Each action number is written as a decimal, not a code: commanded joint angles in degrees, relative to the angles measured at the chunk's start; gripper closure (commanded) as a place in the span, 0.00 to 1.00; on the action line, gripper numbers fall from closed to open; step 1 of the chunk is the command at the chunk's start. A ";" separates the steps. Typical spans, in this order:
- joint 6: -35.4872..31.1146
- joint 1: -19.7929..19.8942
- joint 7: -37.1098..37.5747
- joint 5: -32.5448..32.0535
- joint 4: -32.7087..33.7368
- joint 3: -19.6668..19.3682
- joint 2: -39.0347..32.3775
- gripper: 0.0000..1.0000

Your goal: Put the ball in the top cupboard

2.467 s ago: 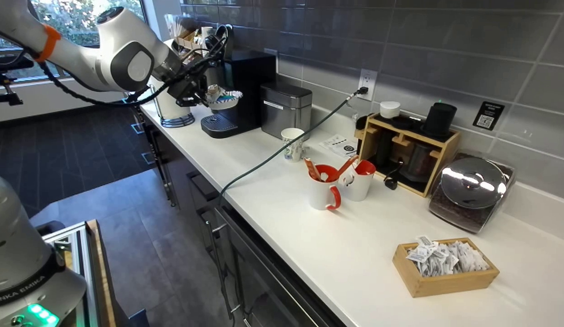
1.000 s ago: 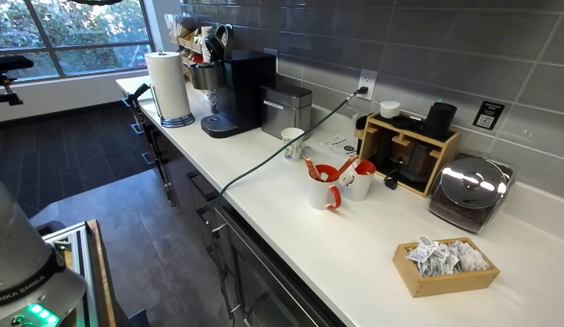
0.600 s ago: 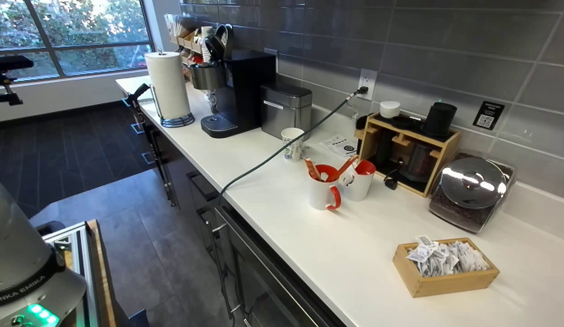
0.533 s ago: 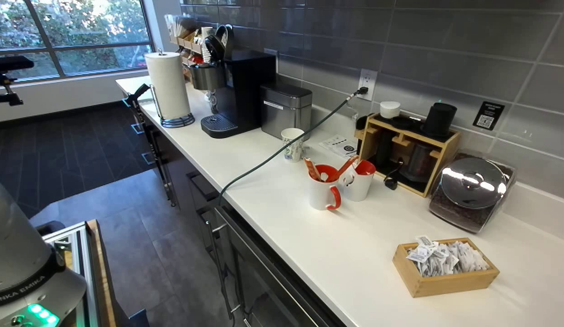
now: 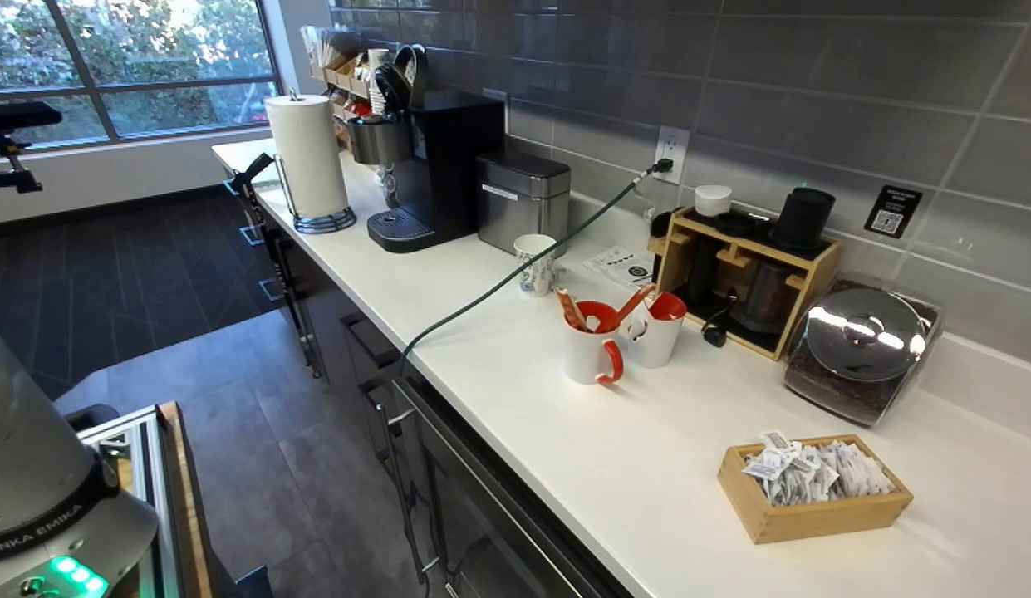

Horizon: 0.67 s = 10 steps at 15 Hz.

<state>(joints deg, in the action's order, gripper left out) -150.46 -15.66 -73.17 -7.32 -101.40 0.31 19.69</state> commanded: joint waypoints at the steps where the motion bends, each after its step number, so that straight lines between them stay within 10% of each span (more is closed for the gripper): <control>1: 0.12 1.12 -0.19 0.46 0.24 0.89 -0.15 0.97; 5: -1.63 1.26 -0.84 -0.39 1.49 1.59 -1.57 0.99; 10: 4.27 2.89 -6.61 -1.63 18.65 0.78 -8.19 0.99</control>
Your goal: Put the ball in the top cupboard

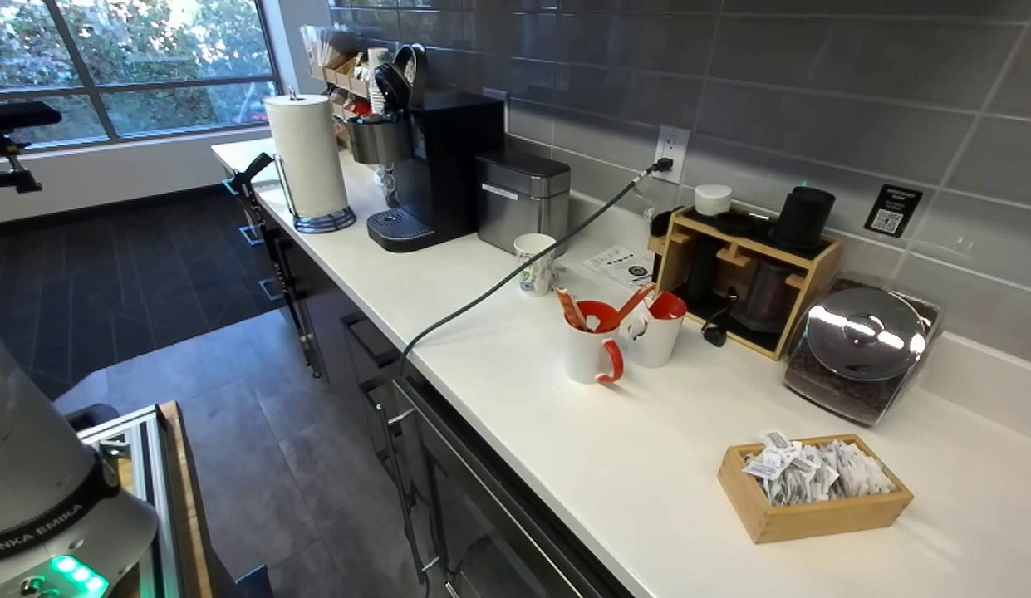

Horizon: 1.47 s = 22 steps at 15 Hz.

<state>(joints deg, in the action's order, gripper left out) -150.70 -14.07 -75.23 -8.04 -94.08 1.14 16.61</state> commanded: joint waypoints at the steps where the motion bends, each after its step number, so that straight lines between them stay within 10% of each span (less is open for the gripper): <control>1: 5.82 1.92 -6.73 -1.65 14.55 0.13 -6.40 0.99; 10: 26.26 5.51 -15.16 -7.95 34.22 3.51 -20.57 0.99; 22: 40.09 4.90 14.40 -4.36 56.67 0.99 -33.48 0.99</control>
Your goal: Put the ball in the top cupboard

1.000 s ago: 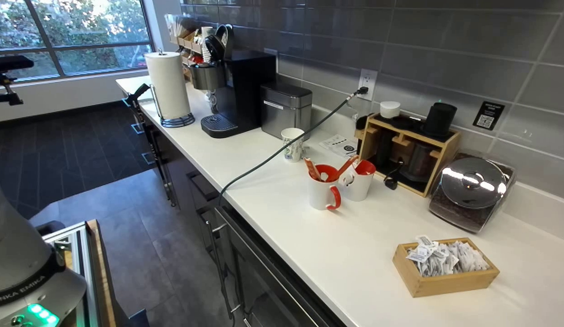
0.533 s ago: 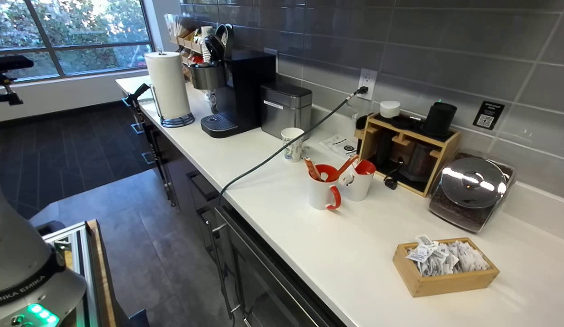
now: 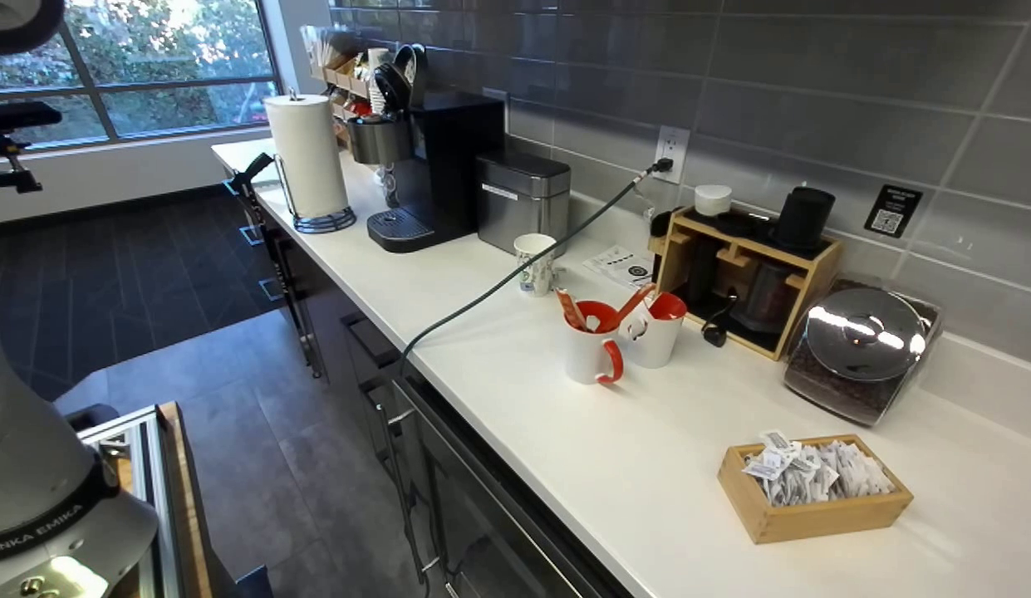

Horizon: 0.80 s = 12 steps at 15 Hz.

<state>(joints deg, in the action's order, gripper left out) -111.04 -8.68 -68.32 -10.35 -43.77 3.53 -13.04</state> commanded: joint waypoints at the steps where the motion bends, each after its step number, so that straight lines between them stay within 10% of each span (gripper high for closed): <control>1: 0.63 -0.36 10.13 -1.54 7.58 -1.70 -4.46 0.99; 12: -0.08 -3.70 7.01 -11.53 12.97 -3.36 -9.56 0.99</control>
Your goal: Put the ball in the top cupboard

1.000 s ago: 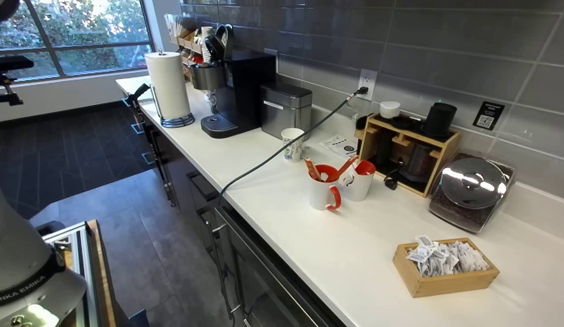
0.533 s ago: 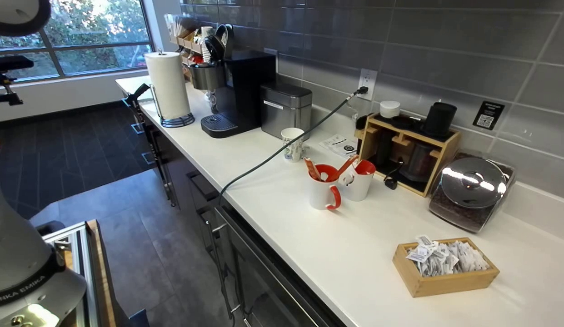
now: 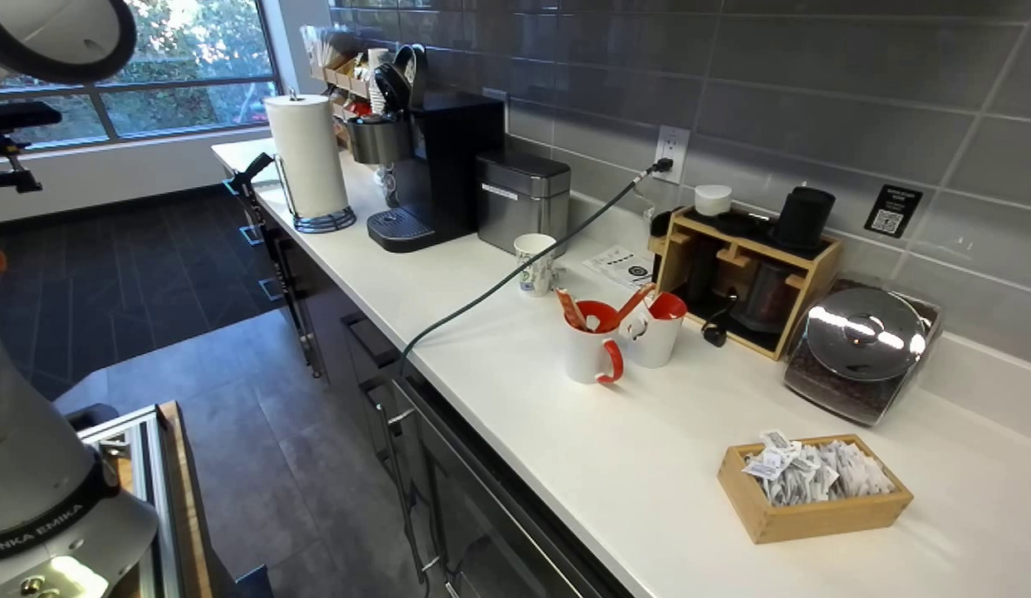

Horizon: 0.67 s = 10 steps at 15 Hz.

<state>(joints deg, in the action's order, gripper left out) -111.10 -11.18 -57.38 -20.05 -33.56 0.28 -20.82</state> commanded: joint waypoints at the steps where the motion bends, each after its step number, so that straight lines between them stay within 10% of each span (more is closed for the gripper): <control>1: 0.41 -1.32 -4.76 -1.52 2.97 0.03 -1.93 0.99; 10: 2.06 -0.84 -4.71 1.18 1.14 0.74 -1.14 0.99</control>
<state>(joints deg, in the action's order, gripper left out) -111.10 -12.29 -61.99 -20.48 -32.21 0.30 -22.40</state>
